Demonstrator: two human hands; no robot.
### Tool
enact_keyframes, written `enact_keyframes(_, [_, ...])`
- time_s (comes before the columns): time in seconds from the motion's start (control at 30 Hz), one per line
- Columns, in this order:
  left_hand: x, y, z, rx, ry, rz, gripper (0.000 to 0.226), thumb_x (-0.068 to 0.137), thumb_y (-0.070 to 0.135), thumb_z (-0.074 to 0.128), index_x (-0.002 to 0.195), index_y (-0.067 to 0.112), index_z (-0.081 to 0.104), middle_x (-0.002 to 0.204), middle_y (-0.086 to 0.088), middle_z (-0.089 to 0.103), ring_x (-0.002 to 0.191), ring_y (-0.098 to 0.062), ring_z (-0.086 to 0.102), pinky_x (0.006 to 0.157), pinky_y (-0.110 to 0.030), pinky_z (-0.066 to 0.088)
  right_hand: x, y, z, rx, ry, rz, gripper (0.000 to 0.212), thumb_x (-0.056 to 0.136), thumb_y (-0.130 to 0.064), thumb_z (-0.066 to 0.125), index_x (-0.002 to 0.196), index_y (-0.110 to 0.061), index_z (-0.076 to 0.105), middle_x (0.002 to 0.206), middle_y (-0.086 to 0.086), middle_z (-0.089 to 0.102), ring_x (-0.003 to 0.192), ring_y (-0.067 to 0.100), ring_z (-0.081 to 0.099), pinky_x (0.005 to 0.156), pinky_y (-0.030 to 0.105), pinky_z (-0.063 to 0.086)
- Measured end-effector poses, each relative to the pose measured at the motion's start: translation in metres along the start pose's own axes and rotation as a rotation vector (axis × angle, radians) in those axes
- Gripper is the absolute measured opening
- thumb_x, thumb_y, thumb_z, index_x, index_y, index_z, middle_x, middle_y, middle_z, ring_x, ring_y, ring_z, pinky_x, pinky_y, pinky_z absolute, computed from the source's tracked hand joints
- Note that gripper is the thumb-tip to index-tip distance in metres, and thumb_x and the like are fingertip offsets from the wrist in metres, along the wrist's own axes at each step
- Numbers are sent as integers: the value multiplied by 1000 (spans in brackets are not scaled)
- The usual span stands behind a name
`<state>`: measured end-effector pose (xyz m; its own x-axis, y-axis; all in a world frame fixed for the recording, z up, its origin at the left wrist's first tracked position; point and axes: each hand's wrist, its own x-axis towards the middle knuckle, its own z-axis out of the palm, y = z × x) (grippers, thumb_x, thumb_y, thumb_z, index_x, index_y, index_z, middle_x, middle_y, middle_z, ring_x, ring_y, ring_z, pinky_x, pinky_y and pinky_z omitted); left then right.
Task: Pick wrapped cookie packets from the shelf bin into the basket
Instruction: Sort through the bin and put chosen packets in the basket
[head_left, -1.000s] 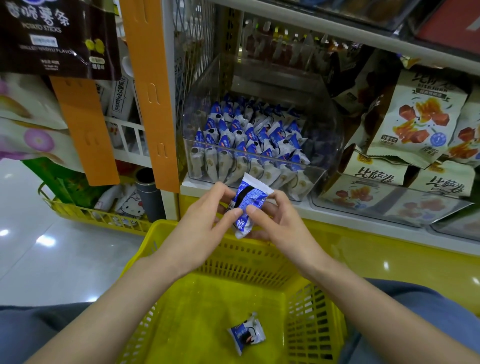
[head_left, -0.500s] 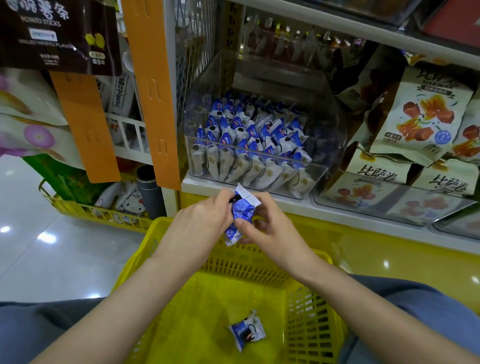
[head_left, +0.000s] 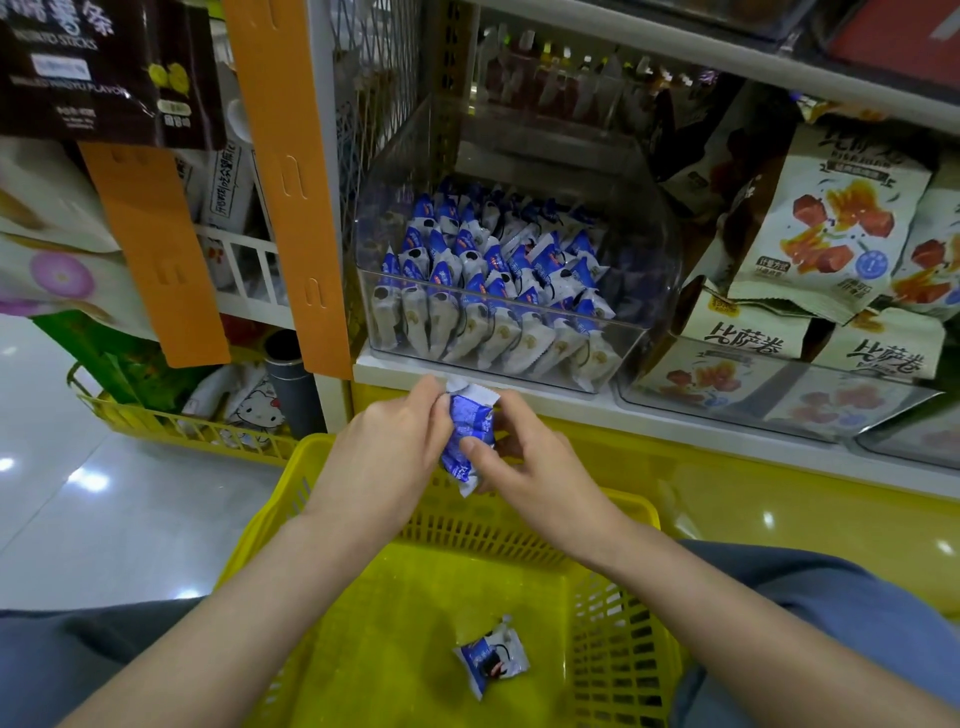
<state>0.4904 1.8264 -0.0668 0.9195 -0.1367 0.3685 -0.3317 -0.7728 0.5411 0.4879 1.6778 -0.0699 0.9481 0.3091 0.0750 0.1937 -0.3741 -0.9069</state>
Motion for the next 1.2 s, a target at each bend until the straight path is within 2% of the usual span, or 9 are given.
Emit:
enact_keyframes(0.17, [-5, 7, 3, -138, -75, -14, 31, 93, 24, 46, 124, 20, 49, 109, -3, 64, 96, -21, 60, 78, -40, 49, 9, -2, -5, 207, 97, 149, 14, 94, -13, 49, 108, -15, 47, 92, -3, 63, 70, 8, 65, 64, 34, 58])
enact_keyframes(0.33, [-2, 3, 6, -250, -144, -80, 33, 95, 18, 44, 127, 24, 47, 114, 2, 62, 99, -13, 58, 83, -28, 46, 7, -3, -3, 192, 104, 155, 21, 92, -15, 53, 112, -15, 46, 91, -3, 64, 72, 13, 65, 63, 33, 56])
enact_keyframes(0.43, [-1, 7, 6, -595, -189, -198, 21, 94, 26, 48, 110, 37, 54, 110, 13, 63, 99, 3, 57, 81, -8, 40, 7, -2, -6, -92, 179, 59, 35, 86, -26, 62, 116, -23, 45, 99, -12, 61, 79, 9, 62, 68, 27, 53])
enact_keyframes(0.6, [2, 12, 12, -864, -227, -327, 14, 89, 24, 58, 99, 33, 55, 98, 5, 66, 98, -13, 62, 88, -35, 50, 2, 2, -4, -508, 218, -119, 55, 75, -33, 72, 120, -19, 44, 110, -6, 51, 100, 8, 50, 84, 24, 45])
enact_keyframes(0.7, [5, 12, 12, -847, -120, -390, 14, 95, 18, 46, 94, 25, 57, 93, -4, 67, 89, -19, 64, 87, -44, 51, 3, 0, -3, -386, 188, -109, 63, 71, -38, 73, 123, -17, 43, 110, -9, 45, 105, 2, 44, 89, 7, 35])
enact_keyframes(0.77, [8, 12, 10, -943, -95, -444, 23, 99, 18, 38, 92, 20, 59, 91, -7, 70, 81, -15, 67, 75, -33, 57, 5, -3, -4, -246, 182, 3, 60, 79, -34, 68, 129, -18, 40, 118, -8, 47, 110, -1, 43, 90, 1, 32])
enact_keyframes(0.9, [10, 10, 4, -1050, -70, -490, 31, 100, 21, 32, 94, 15, 62, 89, 0, 71, 80, -6, 68, 72, -17, 54, 11, -6, -10, 115, 102, 220, 28, 95, -24, 46, 119, -13, 56, 112, 8, 65, 98, 14, 62, 89, 30, 51])
enact_keyframes(1.03, [13, 9, -1, -1083, -72, -534, 34, 100, 25, 33, 98, 11, 64, 93, -4, 71, 83, -9, 66, 79, -20, 52, 10, -12, -13, 369, 36, 230, 16, 94, -11, 48, 96, -15, 64, 88, 5, 70, 73, 6, 67, 63, 16, 54])
enact_keyframes(1.2, [20, 8, -13, -1337, -92, -687, 27, 98, 14, 39, 108, 1, 59, 96, -14, 69, 82, -21, 66, 69, -26, 57, 12, -14, -17, 269, 60, 179, 15, 91, -9, 54, 102, -5, 62, 93, 7, 69, 76, 5, 64, 65, 19, 55])
